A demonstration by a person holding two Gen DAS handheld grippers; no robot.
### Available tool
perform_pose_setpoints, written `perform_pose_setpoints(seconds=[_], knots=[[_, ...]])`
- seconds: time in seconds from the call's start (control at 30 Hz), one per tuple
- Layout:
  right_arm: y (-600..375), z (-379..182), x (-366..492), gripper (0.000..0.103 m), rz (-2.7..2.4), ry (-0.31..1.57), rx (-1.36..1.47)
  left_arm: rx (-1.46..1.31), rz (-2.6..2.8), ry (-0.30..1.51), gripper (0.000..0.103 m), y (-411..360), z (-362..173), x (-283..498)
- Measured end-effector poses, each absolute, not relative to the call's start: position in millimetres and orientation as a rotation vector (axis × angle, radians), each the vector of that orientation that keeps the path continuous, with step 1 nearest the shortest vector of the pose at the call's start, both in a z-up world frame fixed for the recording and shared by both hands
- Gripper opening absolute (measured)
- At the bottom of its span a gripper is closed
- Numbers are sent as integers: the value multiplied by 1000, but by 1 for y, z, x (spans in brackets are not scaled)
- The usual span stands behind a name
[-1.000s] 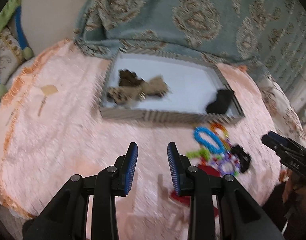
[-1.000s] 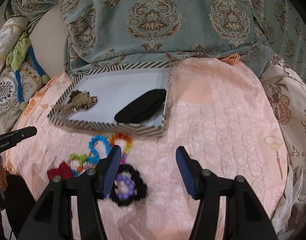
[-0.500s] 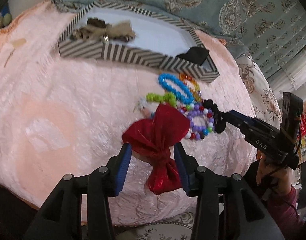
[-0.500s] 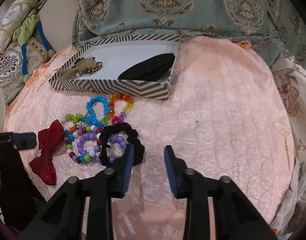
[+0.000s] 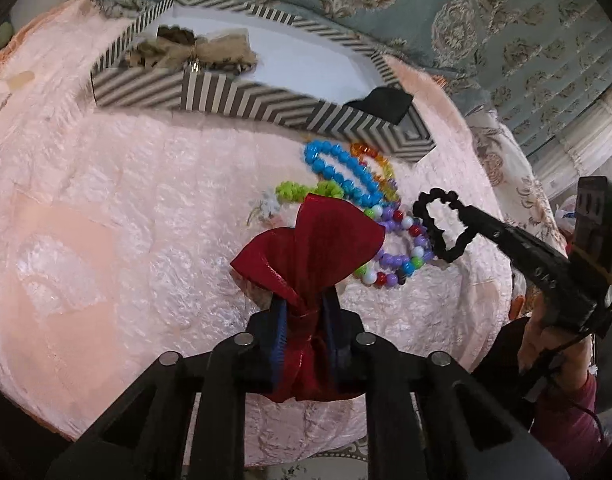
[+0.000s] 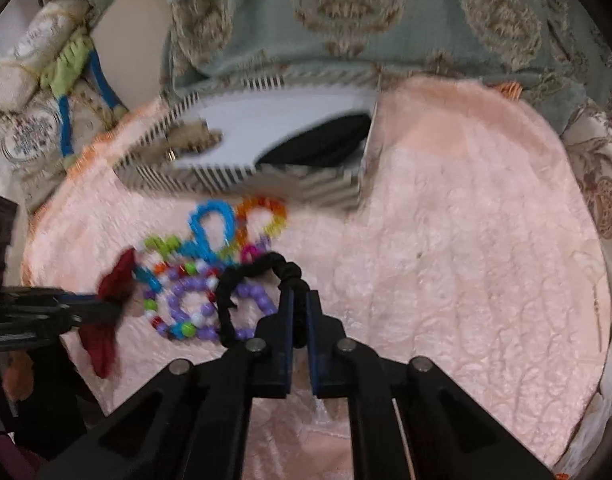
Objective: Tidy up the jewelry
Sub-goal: 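Carry the red bow and black scrunchie into the box and open both tools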
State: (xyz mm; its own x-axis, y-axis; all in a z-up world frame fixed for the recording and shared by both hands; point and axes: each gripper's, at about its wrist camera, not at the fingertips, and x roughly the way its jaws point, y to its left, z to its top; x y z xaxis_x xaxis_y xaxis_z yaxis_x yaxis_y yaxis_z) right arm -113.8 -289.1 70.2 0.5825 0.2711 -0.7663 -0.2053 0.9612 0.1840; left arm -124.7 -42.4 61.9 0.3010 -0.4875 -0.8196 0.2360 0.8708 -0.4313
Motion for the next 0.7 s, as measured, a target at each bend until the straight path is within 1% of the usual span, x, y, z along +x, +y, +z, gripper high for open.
perform_pose_setpoints(seconds=[0.33, 0.7], knots=[[-285, 119, -114, 5, 291, 794, 74, -178, -446, 1042, 0, -34, 104, -116], [-275, 140, -86, 5, 274, 738, 60, -121, -351, 957, 0, -26, 136, -67]])
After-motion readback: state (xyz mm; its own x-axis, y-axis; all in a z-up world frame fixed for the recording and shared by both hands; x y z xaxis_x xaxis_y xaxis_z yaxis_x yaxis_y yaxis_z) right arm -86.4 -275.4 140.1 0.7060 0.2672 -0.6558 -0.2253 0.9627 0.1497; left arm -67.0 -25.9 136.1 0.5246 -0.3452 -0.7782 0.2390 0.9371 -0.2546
